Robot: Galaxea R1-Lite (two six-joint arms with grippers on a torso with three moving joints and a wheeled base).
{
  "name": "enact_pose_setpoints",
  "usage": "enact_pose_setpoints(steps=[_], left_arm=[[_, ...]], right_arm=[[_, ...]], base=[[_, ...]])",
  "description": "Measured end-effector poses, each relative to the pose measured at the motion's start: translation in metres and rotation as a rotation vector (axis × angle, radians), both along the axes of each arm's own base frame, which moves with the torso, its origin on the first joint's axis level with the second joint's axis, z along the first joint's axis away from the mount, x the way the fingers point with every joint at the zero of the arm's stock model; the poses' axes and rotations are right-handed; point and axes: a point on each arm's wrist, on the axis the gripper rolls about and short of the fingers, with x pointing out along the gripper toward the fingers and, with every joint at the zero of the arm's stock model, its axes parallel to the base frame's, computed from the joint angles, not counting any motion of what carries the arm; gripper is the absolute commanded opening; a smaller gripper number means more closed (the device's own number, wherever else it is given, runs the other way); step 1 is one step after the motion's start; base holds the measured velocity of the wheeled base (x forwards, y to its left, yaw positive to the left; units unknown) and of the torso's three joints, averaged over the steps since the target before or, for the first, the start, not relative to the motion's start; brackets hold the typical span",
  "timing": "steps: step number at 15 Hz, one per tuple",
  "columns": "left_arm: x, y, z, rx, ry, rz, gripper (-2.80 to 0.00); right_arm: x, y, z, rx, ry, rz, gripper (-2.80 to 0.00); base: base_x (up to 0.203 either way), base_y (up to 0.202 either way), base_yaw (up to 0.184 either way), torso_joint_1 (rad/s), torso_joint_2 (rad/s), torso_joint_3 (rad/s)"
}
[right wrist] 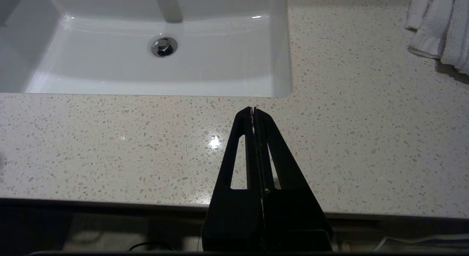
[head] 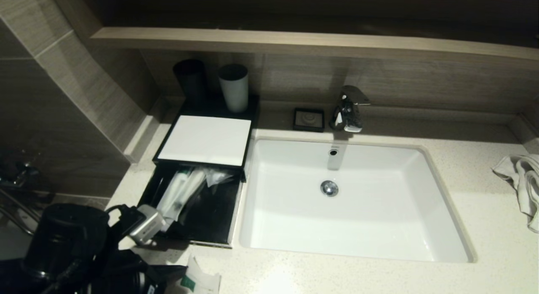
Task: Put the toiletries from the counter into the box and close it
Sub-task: Pick up the bathroom toiletry
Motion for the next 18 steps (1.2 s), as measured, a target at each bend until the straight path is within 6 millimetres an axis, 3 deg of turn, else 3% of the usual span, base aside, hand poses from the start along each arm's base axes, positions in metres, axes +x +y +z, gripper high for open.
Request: enact_pose_setpoints(steps=[8, 9, 18], left_arm=[[0.0, 0.0, 0.006, -0.018, -0.025, 0.002, -2.8], [-0.001, 0.0, 0.007, -0.017, -0.026, 0.002, 0.0], [-0.01, 0.0, 0.001, 0.025, 0.019, -0.026, 0.0]], right_arm=[[0.0, 0.0, 0.0, 0.0, 0.0, 0.0, -2.8], [0.0, 0.0, 0.0, 0.0, 0.0, 0.0, -2.8], [0.0, 0.0, 0.0, 0.0, 0.0, 0.0, -2.8]], base=[[0.0, 0.0, 0.0, 0.0, 0.0, 0.0], [0.0, 0.0, 0.0, 0.0, 0.0, 0.0], [0.0, 0.0, 0.0, 0.0, 0.0, 0.0]])
